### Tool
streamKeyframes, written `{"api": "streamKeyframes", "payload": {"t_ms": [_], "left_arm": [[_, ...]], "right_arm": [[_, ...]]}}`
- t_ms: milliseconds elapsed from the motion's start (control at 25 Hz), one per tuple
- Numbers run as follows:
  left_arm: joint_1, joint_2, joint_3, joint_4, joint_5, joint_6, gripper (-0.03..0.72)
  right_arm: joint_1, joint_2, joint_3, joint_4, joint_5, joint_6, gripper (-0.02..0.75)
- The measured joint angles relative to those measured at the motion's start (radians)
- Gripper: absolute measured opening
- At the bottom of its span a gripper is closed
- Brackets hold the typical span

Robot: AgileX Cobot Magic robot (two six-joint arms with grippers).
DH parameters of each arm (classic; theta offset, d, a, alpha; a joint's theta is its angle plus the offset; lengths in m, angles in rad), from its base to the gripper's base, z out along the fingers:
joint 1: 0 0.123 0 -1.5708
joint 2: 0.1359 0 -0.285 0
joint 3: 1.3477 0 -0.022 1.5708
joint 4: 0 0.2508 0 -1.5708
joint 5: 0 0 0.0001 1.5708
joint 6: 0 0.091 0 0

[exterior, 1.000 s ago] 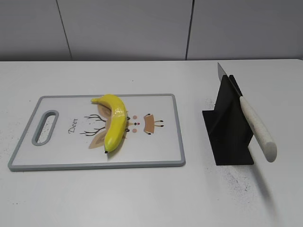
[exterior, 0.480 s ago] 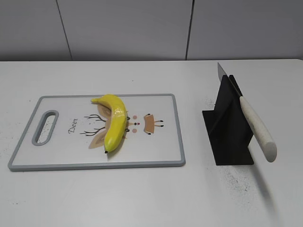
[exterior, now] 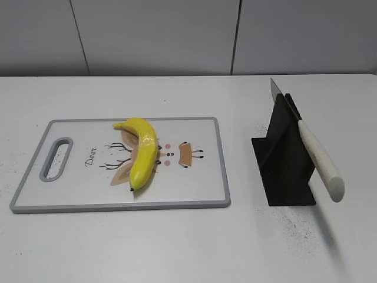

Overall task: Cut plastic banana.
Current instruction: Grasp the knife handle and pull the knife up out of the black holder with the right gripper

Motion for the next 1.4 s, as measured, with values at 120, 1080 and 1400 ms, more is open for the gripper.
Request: {"api": "streamKeyframes", "payload": {"t_ms": [120,1080,1400], "left_arm": [[0.000,0.000,0.000,0.000,0.000,0.000,0.477],[0.000,0.000,0.000,0.000,0.000,0.000,0.477],[0.000,0.000,0.000,0.000,0.000,0.000,0.472]], "right_arm": [[0.000,0.118,-0.022,0.000,0.004,0.011,0.540],[0.423,0.958,-0.475,-0.105,0.086,0.273,0.529],[0.425,1.251,-0.554,-0.067,0.074,0.317,0.570]]}}
